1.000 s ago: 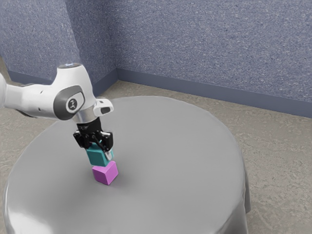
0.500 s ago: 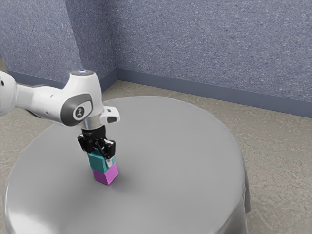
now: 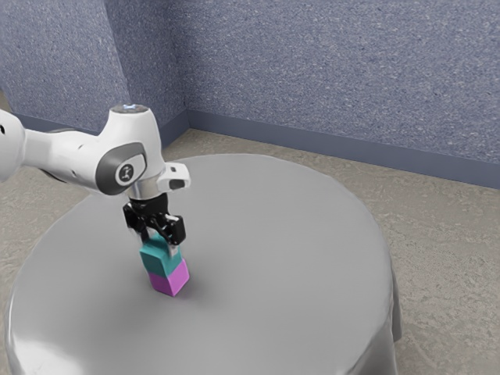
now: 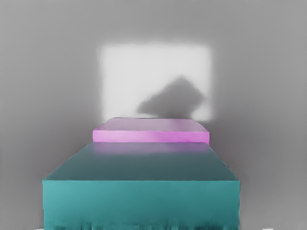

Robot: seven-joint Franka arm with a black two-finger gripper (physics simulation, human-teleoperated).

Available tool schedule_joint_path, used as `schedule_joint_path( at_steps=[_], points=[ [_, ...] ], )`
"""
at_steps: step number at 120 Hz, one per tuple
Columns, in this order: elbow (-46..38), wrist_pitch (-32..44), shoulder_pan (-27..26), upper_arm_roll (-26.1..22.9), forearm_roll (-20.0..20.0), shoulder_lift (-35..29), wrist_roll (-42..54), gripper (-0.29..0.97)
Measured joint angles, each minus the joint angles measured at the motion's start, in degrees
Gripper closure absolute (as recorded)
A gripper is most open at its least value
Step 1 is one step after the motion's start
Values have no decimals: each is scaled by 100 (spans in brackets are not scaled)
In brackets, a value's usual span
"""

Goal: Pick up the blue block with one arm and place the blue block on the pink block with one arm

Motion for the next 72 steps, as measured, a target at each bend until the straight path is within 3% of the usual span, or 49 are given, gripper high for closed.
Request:
schedule_joint_path(
  at_steps=[9, 23, 37, 52, 72],
  points=[
    [318, -111, 14, -5, 17, -429, 42, 8],
    [2374, -1130, -23, 37, 35, -589, 102, 4],
    [3321, -2200, -80, 234, 36, -630, 241, 3],
    [3560, -2992, 60, 237, 30, -600, 376, 1],
    [3346, -3512, -12, 233, 27, -574, 523, 1]
  ],
)
